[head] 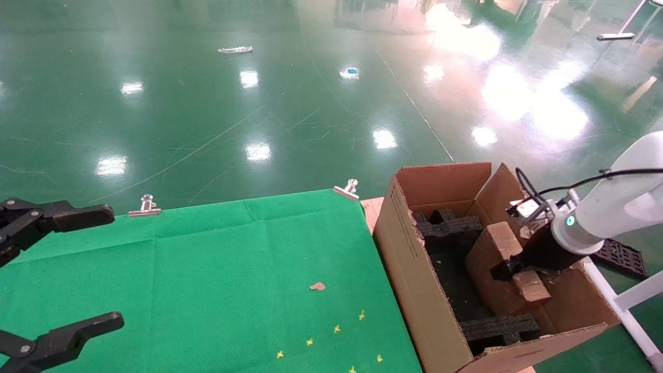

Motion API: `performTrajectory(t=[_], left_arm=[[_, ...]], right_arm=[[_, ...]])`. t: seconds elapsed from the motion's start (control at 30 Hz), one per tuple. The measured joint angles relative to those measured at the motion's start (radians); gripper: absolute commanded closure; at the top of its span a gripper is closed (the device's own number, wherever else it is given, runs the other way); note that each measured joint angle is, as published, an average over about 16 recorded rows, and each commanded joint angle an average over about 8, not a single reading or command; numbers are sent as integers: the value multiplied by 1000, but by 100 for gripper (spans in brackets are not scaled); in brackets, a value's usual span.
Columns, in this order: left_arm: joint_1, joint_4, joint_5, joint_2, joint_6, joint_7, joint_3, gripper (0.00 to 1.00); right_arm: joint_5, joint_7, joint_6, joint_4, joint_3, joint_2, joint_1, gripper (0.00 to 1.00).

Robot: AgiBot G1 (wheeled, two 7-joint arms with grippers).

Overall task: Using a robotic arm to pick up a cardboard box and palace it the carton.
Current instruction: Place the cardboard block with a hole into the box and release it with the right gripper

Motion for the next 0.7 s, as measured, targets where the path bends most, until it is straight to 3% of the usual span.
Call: performTrajectory(t=[0.03, 0.27, 0.3, 0.7], left_arm=[[0, 0, 0, 0, 0, 0, 0, 0], [0, 0, 0, 0, 0, 0, 0, 0], [0, 0, 0, 0, 0, 0, 1, 0], [0, 0, -1, -1, -1, 1, 1, 0]], right_arm=[[6, -5, 5, -13, 3, -8, -11, 90], [23, -35, 10, -87, 12, -62, -50, 4], [23, -38, 8, -95, 11, -69, -50, 0], [4, -62, -30, -172, -1, -127, -19, 0]])
